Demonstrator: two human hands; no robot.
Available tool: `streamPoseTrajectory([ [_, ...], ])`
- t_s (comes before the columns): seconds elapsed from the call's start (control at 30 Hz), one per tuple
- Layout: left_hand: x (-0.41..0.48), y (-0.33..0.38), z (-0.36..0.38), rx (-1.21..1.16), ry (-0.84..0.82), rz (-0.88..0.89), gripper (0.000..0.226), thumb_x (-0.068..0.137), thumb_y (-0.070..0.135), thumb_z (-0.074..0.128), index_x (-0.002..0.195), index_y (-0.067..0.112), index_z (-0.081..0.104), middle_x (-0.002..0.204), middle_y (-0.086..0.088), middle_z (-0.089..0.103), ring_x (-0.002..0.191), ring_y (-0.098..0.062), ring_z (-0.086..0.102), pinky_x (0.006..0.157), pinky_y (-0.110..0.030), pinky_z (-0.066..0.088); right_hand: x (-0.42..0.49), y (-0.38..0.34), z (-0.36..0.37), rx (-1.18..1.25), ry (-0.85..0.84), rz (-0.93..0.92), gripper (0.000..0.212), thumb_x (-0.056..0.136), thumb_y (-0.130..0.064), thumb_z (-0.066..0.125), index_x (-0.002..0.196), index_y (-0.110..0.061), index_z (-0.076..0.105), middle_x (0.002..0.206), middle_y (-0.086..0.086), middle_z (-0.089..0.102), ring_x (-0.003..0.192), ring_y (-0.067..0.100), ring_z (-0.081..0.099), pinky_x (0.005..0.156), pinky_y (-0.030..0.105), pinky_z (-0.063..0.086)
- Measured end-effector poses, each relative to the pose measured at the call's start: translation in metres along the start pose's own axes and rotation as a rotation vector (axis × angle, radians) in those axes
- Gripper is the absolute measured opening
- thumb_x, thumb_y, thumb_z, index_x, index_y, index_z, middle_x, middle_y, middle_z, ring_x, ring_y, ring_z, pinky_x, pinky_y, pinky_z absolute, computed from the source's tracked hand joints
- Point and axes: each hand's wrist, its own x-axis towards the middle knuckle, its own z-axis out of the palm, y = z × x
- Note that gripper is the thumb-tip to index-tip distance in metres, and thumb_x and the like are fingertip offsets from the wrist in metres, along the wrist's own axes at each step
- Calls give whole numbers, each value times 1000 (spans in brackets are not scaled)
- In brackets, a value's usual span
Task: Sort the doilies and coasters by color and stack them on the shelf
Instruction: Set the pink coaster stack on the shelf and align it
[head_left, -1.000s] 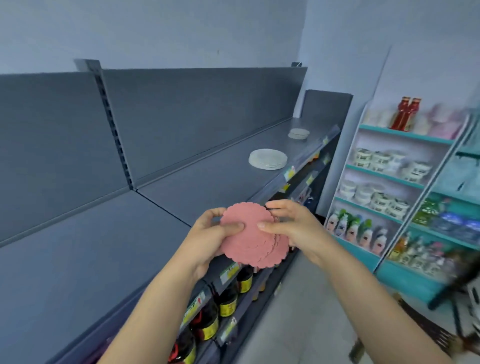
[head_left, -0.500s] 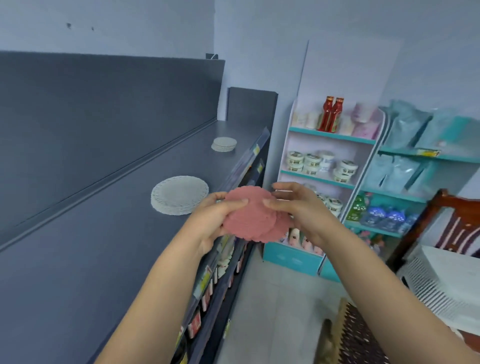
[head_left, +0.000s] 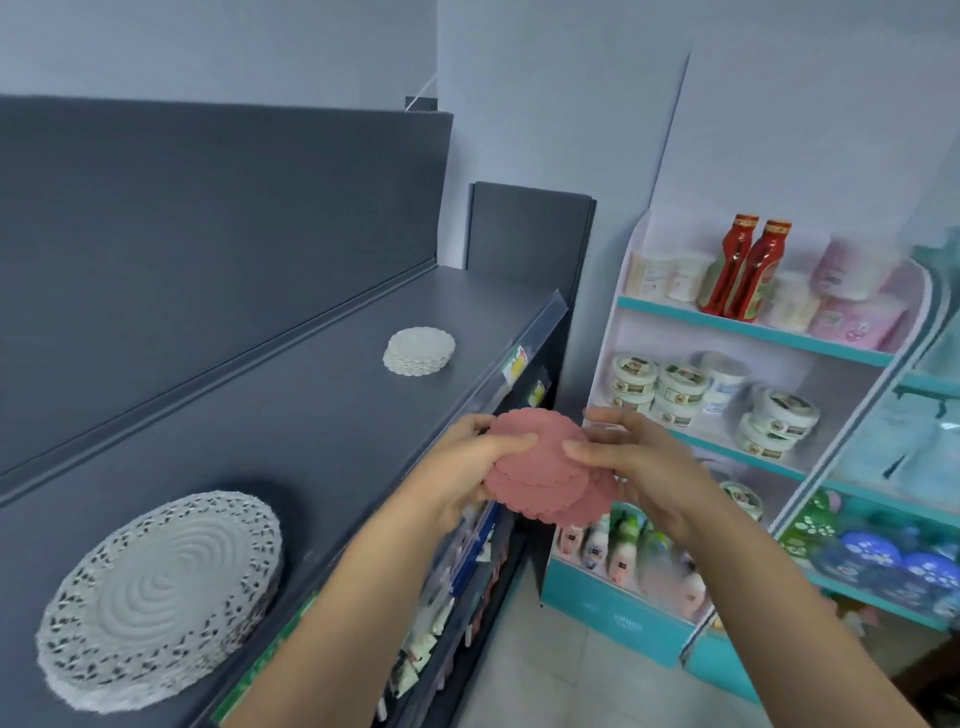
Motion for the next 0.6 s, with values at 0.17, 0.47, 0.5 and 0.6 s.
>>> streamPoseTrajectory([
  [0.17, 99, 17, 33, -9, 123, 12, 41, 86, 5, 63, 123, 14, 51, 118, -5, 60, 104, -24, 61, 88, -40, 53, 108, -14, -46, -113, -102, 0, 46, 74, -2, 75, 113, -16, 56, 105, 3, 65, 92, 19, 65, 73, 32, 51],
  [0.47, 236, 52, 24, -47, 305, 176, 52, 89, -6, 51, 133, 21, 41, 128, -2, 52, 107, -16, 53, 88, -30, 47, 279, -38, -48, -105, -73, -206, 38, 75, 11, 65, 100, -16, 65, 102, 6, 69, 96, 20, 63, 85, 34, 49],
  [0.5, 250, 58, 18, -51, 304, 223, 54, 90, -6, 52, 134, 22, 40, 131, -2, 50, 109, -16, 52, 89, -29, 46, 296, -43, -43, -59, -50, -246, 37, 75, 11, 65, 101, -16, 66, 103, 5, 69, 96, 18, 62, 84, 30, 48],
  [0.6, 284, 73, 2, -38, 344, 339, 58, 91, -4, 53, 134, 30, 35, 134, 3, 47, 113, -12, 50, 98, -29, 42, 341, -61, -26, 121, -60, -240, 33, 81, -1, 66, 111, -15, 60, 109, 3, 64, 100, 14, 59, 82, 25, 45],
])
